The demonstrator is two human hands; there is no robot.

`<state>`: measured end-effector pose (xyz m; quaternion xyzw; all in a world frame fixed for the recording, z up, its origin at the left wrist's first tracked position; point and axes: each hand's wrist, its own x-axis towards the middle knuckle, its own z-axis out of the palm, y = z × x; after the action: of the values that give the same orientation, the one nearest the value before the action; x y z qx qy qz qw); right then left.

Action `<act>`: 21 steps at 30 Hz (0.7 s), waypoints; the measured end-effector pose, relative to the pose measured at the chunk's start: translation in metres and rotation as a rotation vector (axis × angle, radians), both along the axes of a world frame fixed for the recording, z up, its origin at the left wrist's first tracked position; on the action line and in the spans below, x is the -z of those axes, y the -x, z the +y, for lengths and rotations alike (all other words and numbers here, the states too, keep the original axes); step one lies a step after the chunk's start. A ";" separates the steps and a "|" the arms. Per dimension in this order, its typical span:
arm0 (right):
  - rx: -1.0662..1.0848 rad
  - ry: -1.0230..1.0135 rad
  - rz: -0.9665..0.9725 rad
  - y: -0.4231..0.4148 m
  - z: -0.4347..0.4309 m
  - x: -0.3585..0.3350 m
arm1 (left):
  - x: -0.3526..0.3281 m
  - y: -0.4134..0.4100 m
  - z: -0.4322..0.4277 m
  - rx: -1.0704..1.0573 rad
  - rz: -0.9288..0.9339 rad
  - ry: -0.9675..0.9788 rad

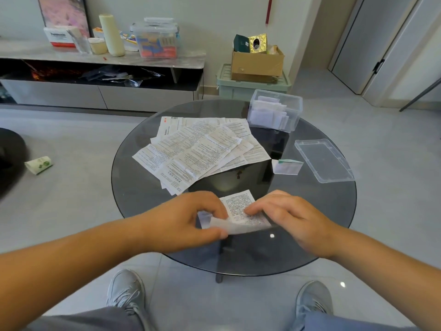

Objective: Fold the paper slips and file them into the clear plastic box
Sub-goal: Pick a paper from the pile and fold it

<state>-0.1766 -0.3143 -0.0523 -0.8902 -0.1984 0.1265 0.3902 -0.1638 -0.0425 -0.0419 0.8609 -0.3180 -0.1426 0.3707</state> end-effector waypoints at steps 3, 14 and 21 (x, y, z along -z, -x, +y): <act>0.010 -0.013 0.020 -0.001 0.001 -0.001 | -0.001 -0.004 0.004 -0.106 0.021 -0.059; 0.180 0.208 -0.308 -0.016 0.034 0.011 | 0.003 -0.018 -0.002 -0.301 -0.216 -0.417; 0.052 0.326 -0.617 -0.013 0.039 0.025 | 0.000 -0.024 -0.009 -0.290 -0.229 -0.512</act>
<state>-0.1639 -0.2750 -0.0769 -0.9419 -0.2613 -0.1284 0.1677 -0.1393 -0.0516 -0.0423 0.9731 -0.1854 -0.0657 0.1202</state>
